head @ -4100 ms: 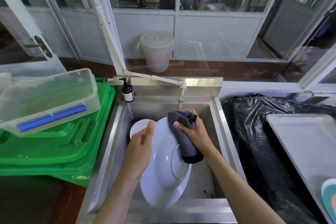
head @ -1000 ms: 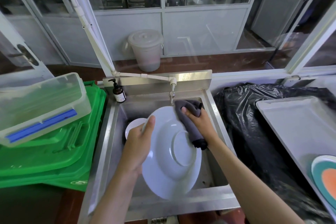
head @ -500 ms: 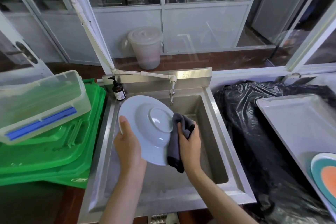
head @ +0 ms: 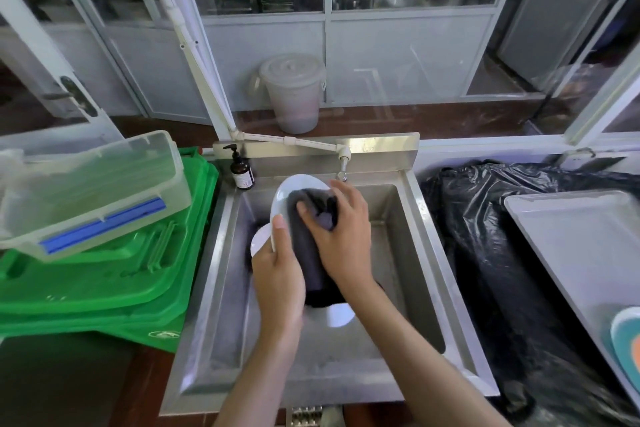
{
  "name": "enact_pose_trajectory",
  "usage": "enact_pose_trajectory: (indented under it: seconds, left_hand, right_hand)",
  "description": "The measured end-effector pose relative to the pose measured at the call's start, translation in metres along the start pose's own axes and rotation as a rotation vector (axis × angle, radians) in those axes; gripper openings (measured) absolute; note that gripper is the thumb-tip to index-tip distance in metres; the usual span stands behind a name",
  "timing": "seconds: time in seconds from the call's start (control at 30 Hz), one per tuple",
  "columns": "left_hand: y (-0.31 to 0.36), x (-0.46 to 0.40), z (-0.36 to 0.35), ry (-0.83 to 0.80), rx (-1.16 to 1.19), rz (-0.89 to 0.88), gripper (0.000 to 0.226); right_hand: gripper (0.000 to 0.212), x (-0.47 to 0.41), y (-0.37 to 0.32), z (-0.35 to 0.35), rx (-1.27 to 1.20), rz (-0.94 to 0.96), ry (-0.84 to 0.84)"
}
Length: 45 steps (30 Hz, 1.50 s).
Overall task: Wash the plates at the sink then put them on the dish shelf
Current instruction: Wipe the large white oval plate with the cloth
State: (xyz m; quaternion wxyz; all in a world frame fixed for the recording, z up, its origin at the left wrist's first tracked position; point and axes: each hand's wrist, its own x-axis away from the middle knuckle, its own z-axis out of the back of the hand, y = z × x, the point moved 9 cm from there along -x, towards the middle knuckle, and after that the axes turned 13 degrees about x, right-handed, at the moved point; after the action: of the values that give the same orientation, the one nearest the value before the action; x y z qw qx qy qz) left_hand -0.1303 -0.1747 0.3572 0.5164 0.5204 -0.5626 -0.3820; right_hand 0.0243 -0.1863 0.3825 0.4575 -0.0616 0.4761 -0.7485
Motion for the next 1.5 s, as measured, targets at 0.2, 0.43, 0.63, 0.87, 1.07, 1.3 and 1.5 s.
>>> enact_pose_trajectory:
  seconds: [0.2,0.43,0.63,0.87,1.07,1.3,1.5]
  left_hand:
    - [0.007,0.005,0.003,-0.037,0.043,0.046,0.047]
    - [-0.003,0.004,0.012,0.010,0.122,0.119,0.041]
    - [0.002,0.001,0.006,0.003,0.107,0.090,0.039]
    - [0.010,-0.003,0.009,-0.013,-0.056,-0.057,0.066]
    - [0.007,-0.013,0.019,0.005,0.023,0.016,0.046]
    - [0.006,-0.018,0.021,-0.006,-0.028,-0.067,0.032]
    - [0.010,-0.017,0.014,-0.130,-0.317,-0.237,0.013]
  right_hand:
    - [0.020,-0.018,0.060,-0.007,-0.426,-0.444,-0.215]
    - [0.020,0.032,0.121,-0.009,-0.501,-0.781,-0.202]
    - [0.009,0.048,0.077,0.015,-0.312,-0.231,-0.036]
    - [0.013,0.014,0.073,0.006,-0.247,-0.251,-0.131]
    - [0.012,0.038,0.078,0.008,-0.207,-0.115,-0.131]
    - [0.011,0.031,0.054,0.004,-0.137,-0.002,-0.117]
    - [0.015,0.027,0.107,-0.003,0.057,-0.373,-0.242]
